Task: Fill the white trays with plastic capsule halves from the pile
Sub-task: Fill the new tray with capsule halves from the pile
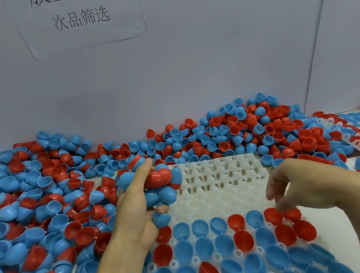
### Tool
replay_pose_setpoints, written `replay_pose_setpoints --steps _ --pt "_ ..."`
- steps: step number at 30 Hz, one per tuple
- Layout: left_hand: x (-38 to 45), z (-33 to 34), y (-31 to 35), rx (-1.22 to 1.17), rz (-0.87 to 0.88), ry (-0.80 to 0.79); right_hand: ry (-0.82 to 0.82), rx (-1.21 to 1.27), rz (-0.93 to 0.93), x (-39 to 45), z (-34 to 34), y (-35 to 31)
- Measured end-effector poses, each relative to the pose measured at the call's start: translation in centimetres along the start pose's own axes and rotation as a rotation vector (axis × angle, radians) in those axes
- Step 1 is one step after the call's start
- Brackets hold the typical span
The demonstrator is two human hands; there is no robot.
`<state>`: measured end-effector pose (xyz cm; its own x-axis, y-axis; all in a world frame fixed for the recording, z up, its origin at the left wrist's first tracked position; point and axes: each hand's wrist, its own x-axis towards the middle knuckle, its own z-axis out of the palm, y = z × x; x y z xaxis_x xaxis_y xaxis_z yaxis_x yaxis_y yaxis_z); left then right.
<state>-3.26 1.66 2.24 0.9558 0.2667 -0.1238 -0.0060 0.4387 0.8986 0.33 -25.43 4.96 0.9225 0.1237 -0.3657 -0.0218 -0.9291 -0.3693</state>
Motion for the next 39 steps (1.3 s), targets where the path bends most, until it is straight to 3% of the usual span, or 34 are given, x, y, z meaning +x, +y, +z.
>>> replay_pose_setpoints --steps 5,8,15,19,23,28,34,39 --pt "0.0 -1.0 0.9 -0.091 0.026 0.035 0.414 0.131 -0.267 1.0 1.4 -2.9" --pt "0.0 -1.6 1.4 -0.155 0.044 0.063 0.523 0.358 -0.477 1.1 3.0 -6.1" --pt "-0.1 -1.4 1.4 -0.168 0.013 -0.015 0.429 0.511 -0.646 1.3 7.3 -10.8" --pt "0.0 -1.3 1.2 -0.123 0.013 -0.103 0.476 0.605 -0.66 1.6 7.8 -11.3" --pt "0.3 -1.8 1.4 -0.175 0.044 -0.066 0.511 0.657 -0.636 2.0 7.6 -11.0" --pt "0.7 -2.9 1.8 -0.382 0.023 0.03 0.443 0.5 -0.548 2.6 8.5 -11.2" --pt "1.2 -3.9 2.0 -0.413 0.034 0.064 0.378 0.179 -0.513 2.7 8.8 -11.8" --pt "1.3 -4.0 1.7 -0.428 0.028 0.067 0.221 0.049 -0.403 2.7 8.7 -12.1"
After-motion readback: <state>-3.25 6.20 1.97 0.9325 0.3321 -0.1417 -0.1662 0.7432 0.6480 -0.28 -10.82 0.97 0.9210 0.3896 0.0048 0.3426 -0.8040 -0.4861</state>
